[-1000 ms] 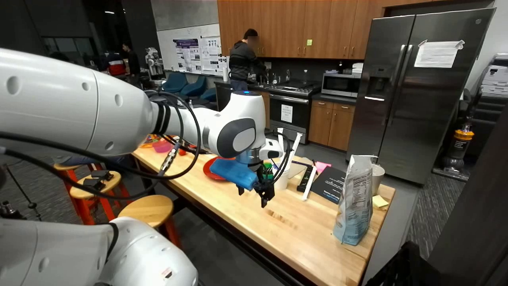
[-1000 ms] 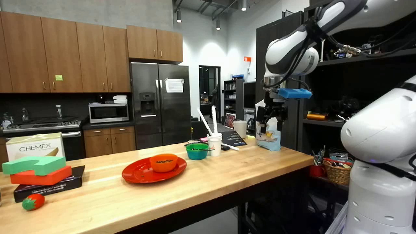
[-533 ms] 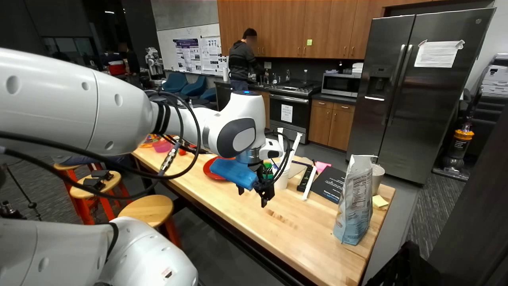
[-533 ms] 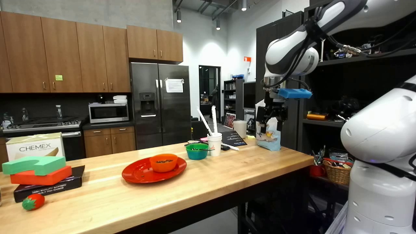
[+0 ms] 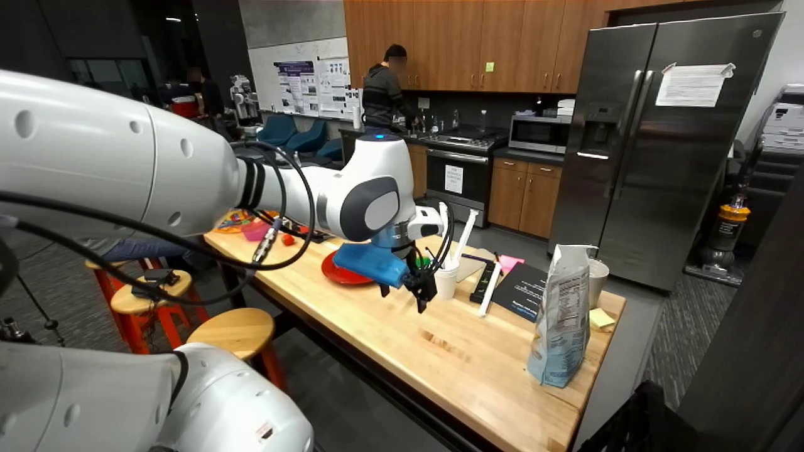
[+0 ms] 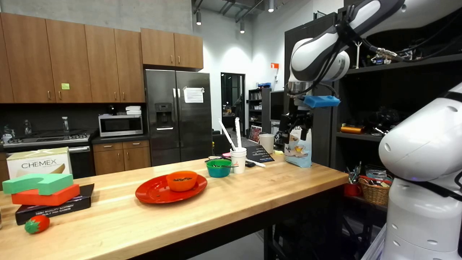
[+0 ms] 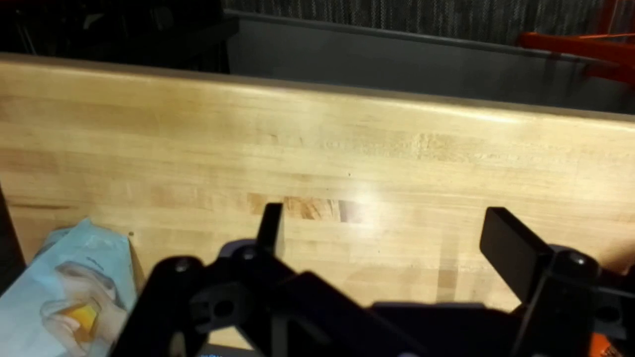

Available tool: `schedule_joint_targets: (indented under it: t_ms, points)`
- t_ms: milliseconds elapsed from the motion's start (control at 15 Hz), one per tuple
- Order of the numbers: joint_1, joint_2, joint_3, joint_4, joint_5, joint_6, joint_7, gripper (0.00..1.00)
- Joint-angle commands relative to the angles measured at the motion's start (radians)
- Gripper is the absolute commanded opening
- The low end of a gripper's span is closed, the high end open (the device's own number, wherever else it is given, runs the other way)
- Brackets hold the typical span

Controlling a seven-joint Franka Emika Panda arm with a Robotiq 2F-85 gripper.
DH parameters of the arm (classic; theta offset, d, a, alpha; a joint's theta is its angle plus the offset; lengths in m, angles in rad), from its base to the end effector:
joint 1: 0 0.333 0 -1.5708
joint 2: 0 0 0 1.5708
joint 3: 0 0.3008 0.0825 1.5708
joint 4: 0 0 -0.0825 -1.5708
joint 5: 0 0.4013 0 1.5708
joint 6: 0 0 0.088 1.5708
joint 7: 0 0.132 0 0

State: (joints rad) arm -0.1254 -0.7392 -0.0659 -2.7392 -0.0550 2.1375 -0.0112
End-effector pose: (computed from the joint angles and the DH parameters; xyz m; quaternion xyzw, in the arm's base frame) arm 0.3563 -0.0693 0.3997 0.9952 -0.0696 0.0679 0.0083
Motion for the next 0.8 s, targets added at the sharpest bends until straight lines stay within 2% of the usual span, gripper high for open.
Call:
schedule_joint_targets:
  t_ms: [0, 400, 733]
  points:
    - [0.044, 0.04, 0.073, 0.037, -0.028, 0.036, 0.02, 1.0]
    - [0.131, 0.104, 0.176, 0.047, -0.029, 0.127, 0.047, 1.0]
    - [0.124, 0.155, 0.253, 0.032, -0.092, 0.272, 0.12, 1.0]
